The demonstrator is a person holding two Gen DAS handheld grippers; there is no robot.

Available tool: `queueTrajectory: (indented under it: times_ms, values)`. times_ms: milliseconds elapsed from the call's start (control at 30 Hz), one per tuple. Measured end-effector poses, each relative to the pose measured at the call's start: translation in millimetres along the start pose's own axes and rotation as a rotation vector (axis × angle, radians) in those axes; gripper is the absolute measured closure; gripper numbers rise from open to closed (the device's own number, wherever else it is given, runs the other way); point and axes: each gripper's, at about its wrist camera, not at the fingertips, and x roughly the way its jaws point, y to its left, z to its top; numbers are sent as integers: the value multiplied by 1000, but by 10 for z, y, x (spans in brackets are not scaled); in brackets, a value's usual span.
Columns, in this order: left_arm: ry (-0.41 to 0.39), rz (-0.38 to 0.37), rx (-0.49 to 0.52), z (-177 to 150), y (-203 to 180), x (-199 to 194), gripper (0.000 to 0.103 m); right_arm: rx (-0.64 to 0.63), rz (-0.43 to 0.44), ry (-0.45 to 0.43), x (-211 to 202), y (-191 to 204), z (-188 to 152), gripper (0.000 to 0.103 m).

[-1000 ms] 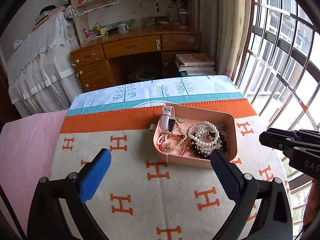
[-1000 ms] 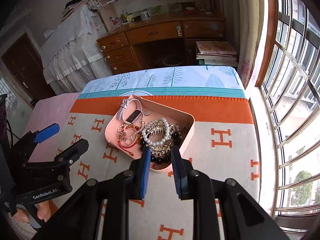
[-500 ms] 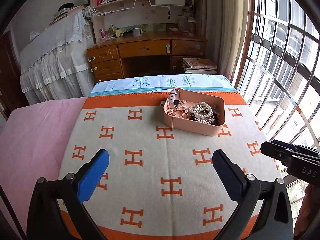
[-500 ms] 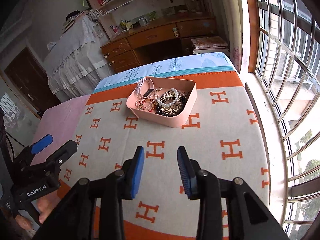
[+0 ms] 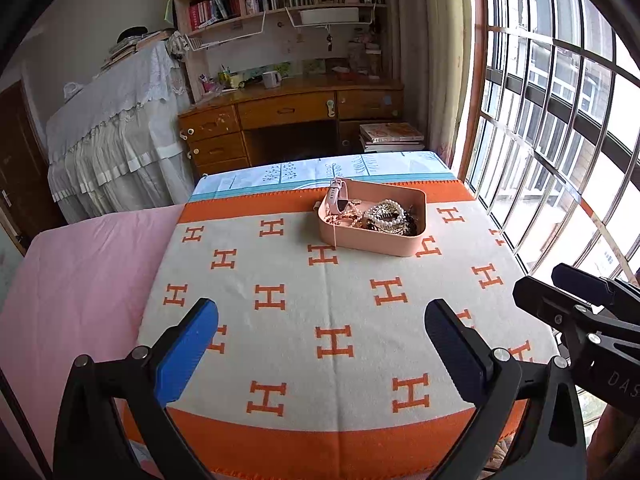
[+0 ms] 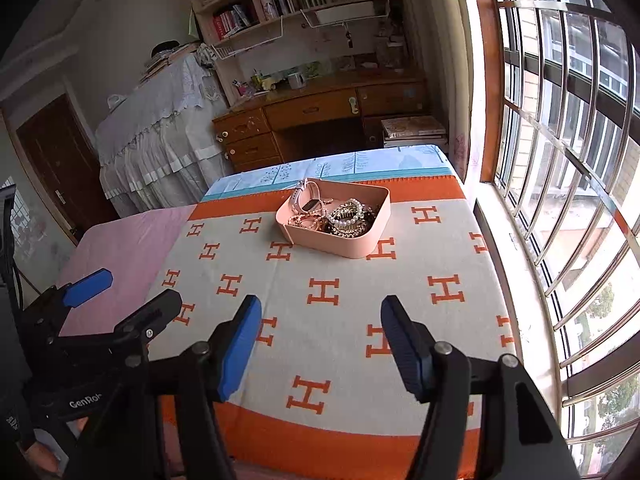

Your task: Organize jewelry

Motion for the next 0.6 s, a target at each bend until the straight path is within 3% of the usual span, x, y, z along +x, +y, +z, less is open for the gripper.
queueTrajectory:
  times_ms: [600]
  values:
    - [29, -49, -64, -21, 63, 34, 1, -32, -38, -32, -95, 122, -96, 39]
